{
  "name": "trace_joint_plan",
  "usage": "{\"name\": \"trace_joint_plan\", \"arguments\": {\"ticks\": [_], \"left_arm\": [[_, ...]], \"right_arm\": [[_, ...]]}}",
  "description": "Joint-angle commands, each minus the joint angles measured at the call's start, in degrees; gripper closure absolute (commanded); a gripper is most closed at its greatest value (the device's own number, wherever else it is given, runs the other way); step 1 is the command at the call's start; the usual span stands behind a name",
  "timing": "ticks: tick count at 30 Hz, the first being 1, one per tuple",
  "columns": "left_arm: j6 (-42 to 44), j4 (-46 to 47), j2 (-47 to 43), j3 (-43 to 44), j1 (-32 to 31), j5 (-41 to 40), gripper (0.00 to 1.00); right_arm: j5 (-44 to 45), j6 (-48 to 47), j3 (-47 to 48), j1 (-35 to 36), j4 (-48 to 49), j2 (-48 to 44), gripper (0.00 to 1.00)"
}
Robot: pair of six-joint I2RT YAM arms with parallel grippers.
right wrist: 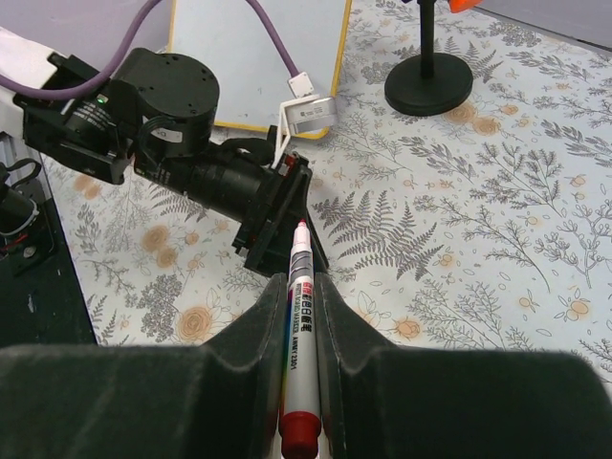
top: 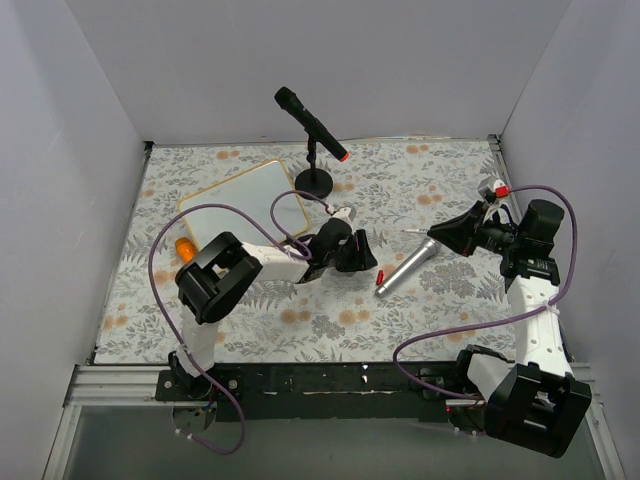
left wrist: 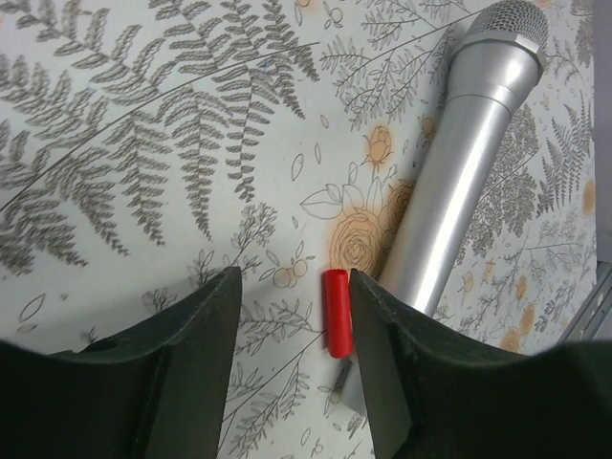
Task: Write a sentence on the whiteboard
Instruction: Place the pen cap at the center of the board.
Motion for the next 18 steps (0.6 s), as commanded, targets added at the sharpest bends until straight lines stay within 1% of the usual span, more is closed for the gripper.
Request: {"name": "trace_joint_plan", "arguments": {"ticks": [1, 2, 3, 5, 6, 7, 8, 9, 10, 11, 12, 13, 14, 15, 16, 17, 18], "left_arm": [[2.9, -6.1, -8.4, -2.6, 0.1, -5.2, 0.5], [3.2, -6.2, -10.0, -4.7, 0.1, -6.1, 0.49], [3.6, -6.4, -14.2, -5.8, 0.1, -6.5, 0.47], [5.3, -6.8, -19.2, -8.6, 0.2, -8.0, 0.44], [6.4, -7.5, -21.9, -11.3, 0.2, -8.5, 0.43], [8.3, -8.2, -28.0, -12.5, 0.2, -9.1, 0.39], [9.7, -9.1, -31.2, -13.7, 0.2, -10.0, 0.37], [11.1, -10.9, -34.3, -16.2, 0.2, -12.4, 0.32], [12.2, -11.8, -41.6, -17.4, 0.3, -13.6, 0.18], [14.3, -12.6, -45.0, -18.8, 0.5, -15.5, 0.08], [15.4, -14.6, -49.0, -20.0, 0.9, -18.9, 0.02], [16.7, -15.6, -52.6, -21.7, 2.2, -20.3, 0.02], [18.1, -17.6, -59.5, -22.2, 3.4, -21.3, 0.02], [19.1, -19.8, -62.5, -22.6, 5.2, -21.7, 0.02], [19.8, -20.9, -65.2, -23.2, 10.1, -20.3, 0.02], [21.0, -21.8, -69.8, -23.2, 13.1, -19.0, 0.02], [21.6, -23.5, -71.3, -23.0, 16.4, -17.1, 0.02]], "right_arm": [[-1.2, -0.7, -0.3, -0.7, 1.5, -0.4, 0.99], [-1.5, -0.7, -0.4, -0.9, 1.6, -0.5, 0.99], [-1.8, -0.8, -0.5, -1.1, 1.6, -0.6, 0.99], [-2.1, -1.0, -0.6, -1.5, 1.7, -0.7, 0.99], [-2.6, -1.2, -0.7, -1.6, 1.6, -0.7, 0.99], [-2.9, -1.3, -0.8, -1.7, 1.8, -0.8, 0.99], [-3.3, -1.3, -0.9, -1.7, 1.9, -0.7, 0.99], [-4.3, -1.3, -1.2, -1.7, 2.0, -0.7, 0.99], [-4.7, -0.9, -1.3, -1.7, 2.4, -0.7, 0.99], [-5.2, -0.9, -1.4, -1.8, 2.4, -0.6, 0.99], [-5.9, -0.8, -1.6, -1.8, 2.3, -0.5, 0.99], [-6.2, -0.8, -1.7, -1.8, 2.4, -0.4, 0.99], [-6.7, -0.6, -1.8, -1.8, 2.4, -0.3, 0.99], [-6.8, -0.4, -1.9, -1.8, 4.0, -0.3, 0.99], [-6.9, -0.4, -2.0, -1.9, 4.1, -0.3, 0.99], [-7.3, -0.2, -2.1, -1.8, 4.4, -0.3, 0.99], [-7.5, -0.1, -2.2, -1.9, 4.5, -0.3, 0.99]]}}
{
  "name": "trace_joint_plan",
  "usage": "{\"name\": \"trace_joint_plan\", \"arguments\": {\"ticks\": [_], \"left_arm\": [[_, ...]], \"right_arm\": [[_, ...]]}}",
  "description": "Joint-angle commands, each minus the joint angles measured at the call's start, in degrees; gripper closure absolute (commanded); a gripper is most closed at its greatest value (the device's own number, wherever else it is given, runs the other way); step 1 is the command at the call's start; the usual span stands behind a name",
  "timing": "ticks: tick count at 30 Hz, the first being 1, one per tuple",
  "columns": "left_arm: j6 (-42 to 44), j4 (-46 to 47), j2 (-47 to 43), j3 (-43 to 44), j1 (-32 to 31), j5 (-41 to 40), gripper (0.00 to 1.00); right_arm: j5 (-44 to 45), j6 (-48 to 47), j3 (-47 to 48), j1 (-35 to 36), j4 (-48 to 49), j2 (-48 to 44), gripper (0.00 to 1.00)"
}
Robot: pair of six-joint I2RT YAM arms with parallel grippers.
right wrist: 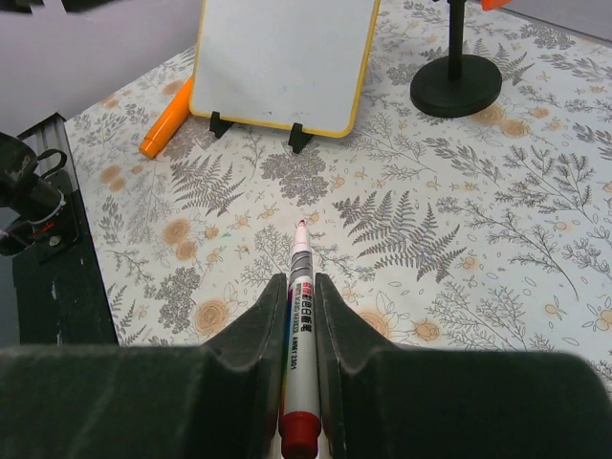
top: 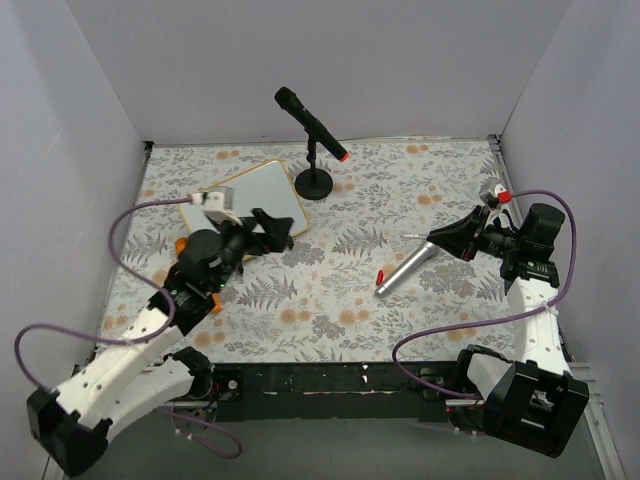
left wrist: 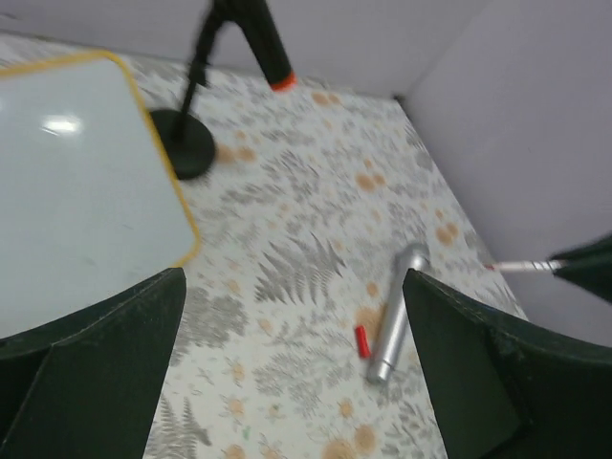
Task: Write a sentence on the whiteboard
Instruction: Place the pen cap at the center of the board, then pick up the whiteboard from the whiteboard stand.
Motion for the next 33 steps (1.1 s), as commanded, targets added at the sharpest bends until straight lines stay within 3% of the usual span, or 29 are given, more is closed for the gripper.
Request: {"name": "trace_joint_plan", "arguments": {"ticks": [1, 7, 10, 17, 24, 33], "left_arm": [[6.8, -9.4, -9.9, -0.8, 17.1, 2.4, 0.02], [6.3, -13.5, -3.6, 3.7, 41.4, 19.0, 0.02], [4.0, -12.4, 1.3, 5.3, 50.3, 25.9, 0.02], [6.8, -12.5, 3.6, 5.4, 52.9, 23.3, 0.02], [9.1, -4.7, 5.2, -1.2, 53.8, 20.7, 0.02], [8.3, 6.0, 12.3, -4.1, 59.8, 28.7, 0.02]], "right_arm": [[-3.2, 0.1, -0.6, -0.4, 3.8, -0.2, 0.99], [-4.0, 0.2, -1.0, -0.4, 4.6, 0.0, 0.99], [-4.6, -0.5, -1.3, -0.4, 4.6, -0.1, 0.99], [-5.2, -2.0, -1.3, -0.4, 4.1, 0.0, 0.99], [-5.5, -2.2, -1.6, -0.4, 4.2, 0.7, 0.99], [-6.8, -1.2, -1.6, -0.3, 4.7, 1.5, 0.99]]}}
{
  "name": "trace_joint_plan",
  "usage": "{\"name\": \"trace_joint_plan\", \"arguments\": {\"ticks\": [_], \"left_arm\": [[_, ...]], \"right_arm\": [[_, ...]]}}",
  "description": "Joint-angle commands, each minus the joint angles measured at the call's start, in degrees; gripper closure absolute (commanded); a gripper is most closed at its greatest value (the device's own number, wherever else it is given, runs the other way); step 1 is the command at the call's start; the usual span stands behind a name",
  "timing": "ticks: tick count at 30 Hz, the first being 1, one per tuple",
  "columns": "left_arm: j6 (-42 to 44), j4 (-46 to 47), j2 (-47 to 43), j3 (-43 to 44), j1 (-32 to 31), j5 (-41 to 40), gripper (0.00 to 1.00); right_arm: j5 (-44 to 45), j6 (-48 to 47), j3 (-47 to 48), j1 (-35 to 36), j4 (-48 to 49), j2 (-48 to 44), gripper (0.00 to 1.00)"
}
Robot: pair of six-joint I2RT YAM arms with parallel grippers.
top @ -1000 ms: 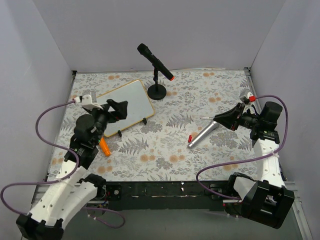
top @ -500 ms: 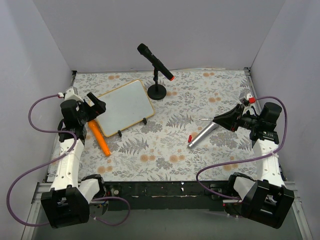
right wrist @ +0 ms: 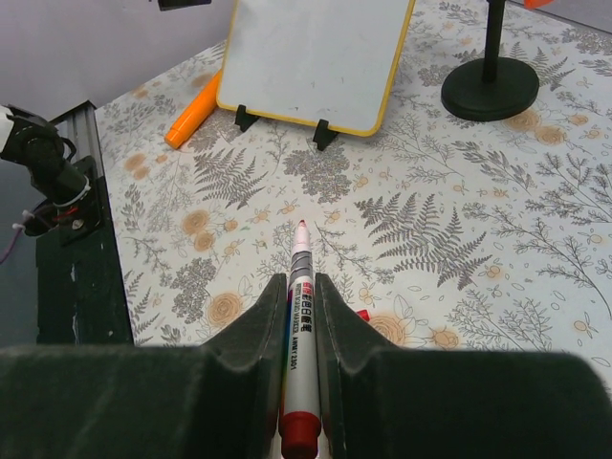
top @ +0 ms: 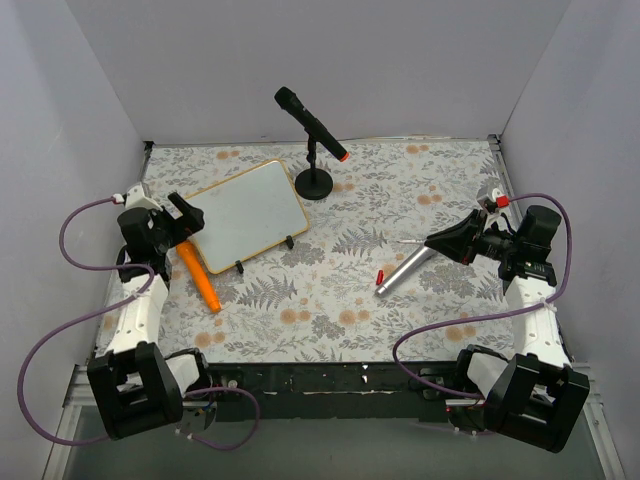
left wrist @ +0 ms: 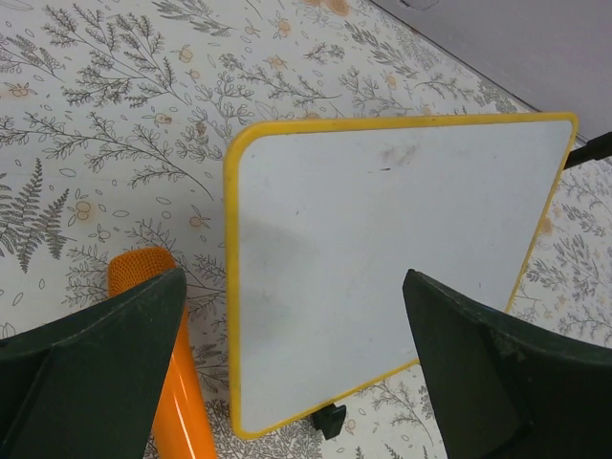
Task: Write a sentence on the whiteboard
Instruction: Pick up the whiteboard from the whiteboard stand.
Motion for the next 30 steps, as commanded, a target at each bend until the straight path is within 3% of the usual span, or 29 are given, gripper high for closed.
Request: {"name": "trace_joint_plan", "arguments": {"ticks": [1, 8, 19, 30], "left_arm": [[-0.5, 7.7, 3.5, -0.8, 3.5, 5.8, 0.02], [-2.6, 14.5, 11.4, -0.1, 7.2, 15.3, 0.12], [-12.4, 32.3, 27.3, 0.1, 13.0, 39.9, 0.27], [-15.7, 38.7, 36.5, 3.5, 13.3, 47.8, 0.49]], "right_arm": [[-2.4, 1.2, -0.1, -0.3, 3.3, 0.0, 0.99], [-3.3, 4.2, -0.9, -0.3, 6.2, 0.6, 0.99], [-4.0, 6.8, -1.7, 0.2, 8.9, 1.1, 0.99], [-3.9, 7.2, -1.8, 0.4, 9.4, 1.5, 0.99]]}}
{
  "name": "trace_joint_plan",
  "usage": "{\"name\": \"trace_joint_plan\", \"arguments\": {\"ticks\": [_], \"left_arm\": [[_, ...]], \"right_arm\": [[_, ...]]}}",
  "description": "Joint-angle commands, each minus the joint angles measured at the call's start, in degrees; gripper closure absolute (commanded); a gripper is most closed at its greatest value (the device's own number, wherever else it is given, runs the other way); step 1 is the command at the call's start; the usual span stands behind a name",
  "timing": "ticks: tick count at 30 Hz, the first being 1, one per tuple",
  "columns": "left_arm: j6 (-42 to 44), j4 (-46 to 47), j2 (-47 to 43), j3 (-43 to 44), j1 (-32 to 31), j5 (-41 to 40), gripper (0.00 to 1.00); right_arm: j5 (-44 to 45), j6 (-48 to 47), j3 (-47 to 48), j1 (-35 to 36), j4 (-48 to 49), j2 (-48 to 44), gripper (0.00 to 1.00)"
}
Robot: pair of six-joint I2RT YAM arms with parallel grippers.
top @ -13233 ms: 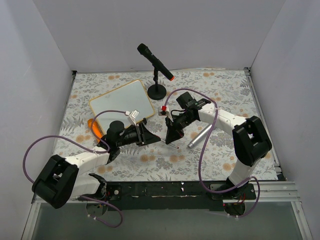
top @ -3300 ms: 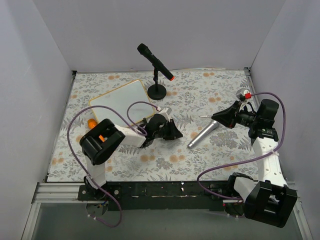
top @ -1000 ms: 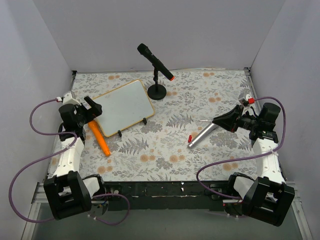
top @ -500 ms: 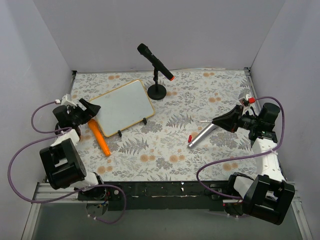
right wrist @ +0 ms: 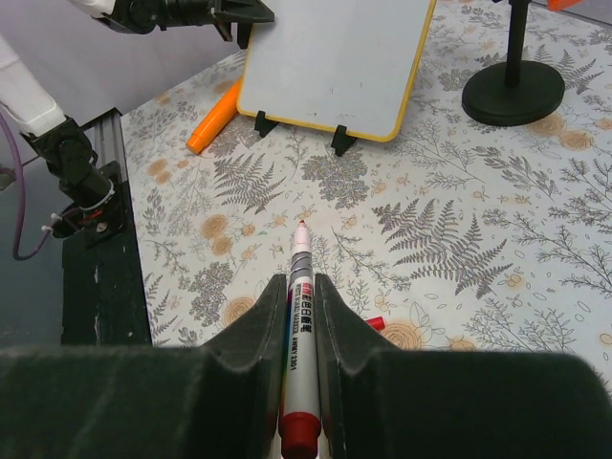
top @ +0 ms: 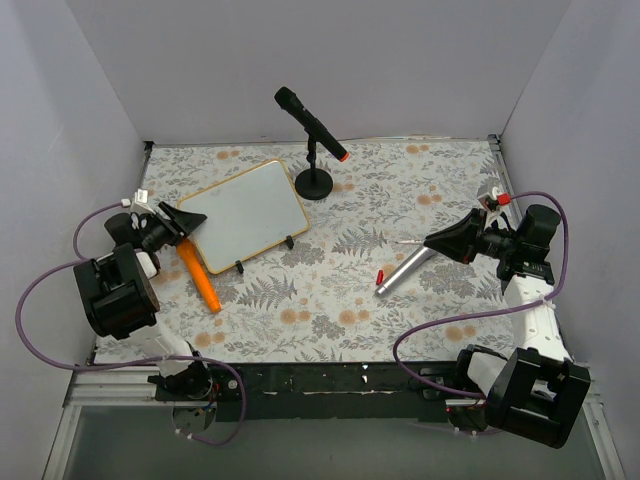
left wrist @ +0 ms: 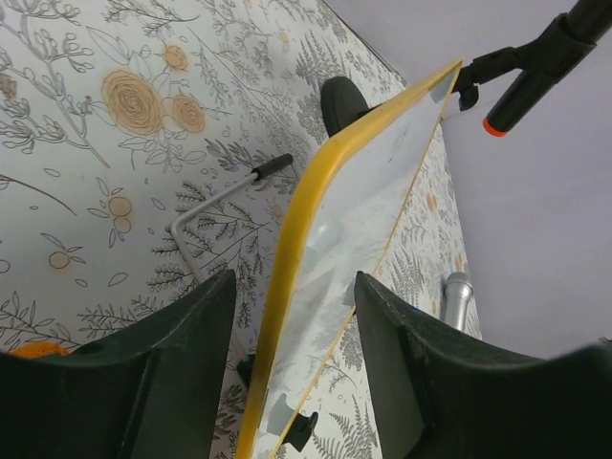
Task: Write a sentence on the whiteboard
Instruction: Pick up the whiteboard from the whiteboard stand.
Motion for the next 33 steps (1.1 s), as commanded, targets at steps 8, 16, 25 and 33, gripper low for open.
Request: {"name": "trace_joint_plan", "arguments": {"ticks": [8, 16, 25, 33], "left_arm": [[-4.5, 9.3, 5.1, 3.7, 0.3, 8.8, 0.73], [-9.7, 16.6, 0.8, 2.1, 0.3, 10.1, 1.0], [-15.5, 27.1, -5.9, -1.5, 0.3, 8.2, 1.0], [-18.1, 27.8, -13.5, -0.9, -1.0, 5.9, 1.0]], "right_arm": [[-1.0, 0.7, -0.7, 0.2, 2.3, 0.2, 0.99], [-1.1, 0.7, -0.7, 0.2, 2.4, 0.4, 0.99], [-1.0, 0.7, -0.8, 0.2, 2.4, 0.3, 0.99], [-0.9, 0.6, -1.1, 0.2, 2.6, 0.4, 0.99]]}}
